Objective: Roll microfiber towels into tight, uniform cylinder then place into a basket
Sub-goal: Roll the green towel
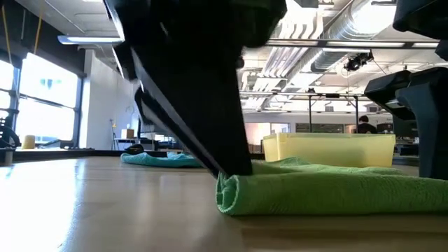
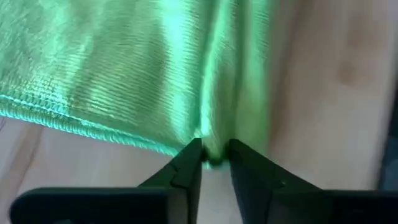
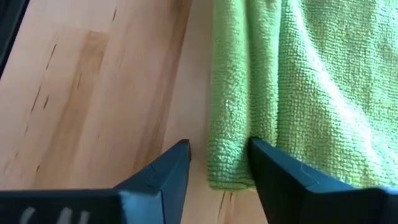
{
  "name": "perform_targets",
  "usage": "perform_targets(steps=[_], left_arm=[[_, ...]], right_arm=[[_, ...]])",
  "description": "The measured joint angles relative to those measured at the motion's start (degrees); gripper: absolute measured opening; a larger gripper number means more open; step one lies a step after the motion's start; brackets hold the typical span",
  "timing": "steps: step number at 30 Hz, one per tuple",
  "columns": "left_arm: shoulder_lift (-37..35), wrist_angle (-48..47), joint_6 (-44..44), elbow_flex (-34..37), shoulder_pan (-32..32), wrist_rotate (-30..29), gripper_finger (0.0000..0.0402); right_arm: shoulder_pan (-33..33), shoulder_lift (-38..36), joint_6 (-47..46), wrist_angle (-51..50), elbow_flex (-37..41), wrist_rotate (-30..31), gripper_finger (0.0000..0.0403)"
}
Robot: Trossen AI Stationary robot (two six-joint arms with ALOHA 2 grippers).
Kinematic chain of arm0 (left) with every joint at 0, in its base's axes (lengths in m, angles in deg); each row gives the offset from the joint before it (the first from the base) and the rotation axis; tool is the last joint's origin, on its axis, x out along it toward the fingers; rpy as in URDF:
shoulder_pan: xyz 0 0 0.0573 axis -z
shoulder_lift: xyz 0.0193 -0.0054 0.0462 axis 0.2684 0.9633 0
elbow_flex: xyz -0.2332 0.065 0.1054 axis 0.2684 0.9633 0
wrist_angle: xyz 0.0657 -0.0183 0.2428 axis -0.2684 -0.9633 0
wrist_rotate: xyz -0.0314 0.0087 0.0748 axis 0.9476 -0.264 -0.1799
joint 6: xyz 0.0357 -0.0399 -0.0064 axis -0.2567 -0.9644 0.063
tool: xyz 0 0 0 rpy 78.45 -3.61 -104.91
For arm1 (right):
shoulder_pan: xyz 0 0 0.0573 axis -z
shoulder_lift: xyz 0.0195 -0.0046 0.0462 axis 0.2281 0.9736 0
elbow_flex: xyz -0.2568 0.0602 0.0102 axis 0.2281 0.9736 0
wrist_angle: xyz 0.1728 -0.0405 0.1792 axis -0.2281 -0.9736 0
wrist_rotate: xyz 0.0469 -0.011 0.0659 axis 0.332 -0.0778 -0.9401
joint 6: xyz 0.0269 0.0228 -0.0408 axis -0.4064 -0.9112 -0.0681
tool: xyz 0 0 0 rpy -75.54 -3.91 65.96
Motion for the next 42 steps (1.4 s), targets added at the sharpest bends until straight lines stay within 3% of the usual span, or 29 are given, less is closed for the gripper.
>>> perform_targets(steps=[8,14,21,32,36,42], left_arm=[[-3.2,1.5,11.2,-0.1,1.4,5.1,0.0109],[-3.0,5.5,21.0,-0.2,4.2,0.5,0.0122],[-2.5,7.6,28.9,-0.3,6.0,-13.9,0.0147],[1.6,6.8,34.5,-0.3,6.6,-22.1,0.0164],[2.9,5.2,32.7,-0.3,5.9,-22.8,0.0163],[4.1,3.7,27.8,-0.4,4.5,-15.1,0.0159]], right_arm=[[0.1,0.1,-3.5,-0.4,0.1,0.0,0.0076],[0.2,0.1,-6.6,-0.5,0.1,0.1,0.0010],[0.5,-0.9,-10.8,0.5,0.3,-1.4,0.0007],[3.5,-2.1,-15.2,3.2,0.3,-8.6,0.0003],[3.6,-2.1,-15.1,3.6,0.3,-9.3,0.0003],[3.6,-2.1,-15.0,4.2,0.3,-9.8,0.0002]])
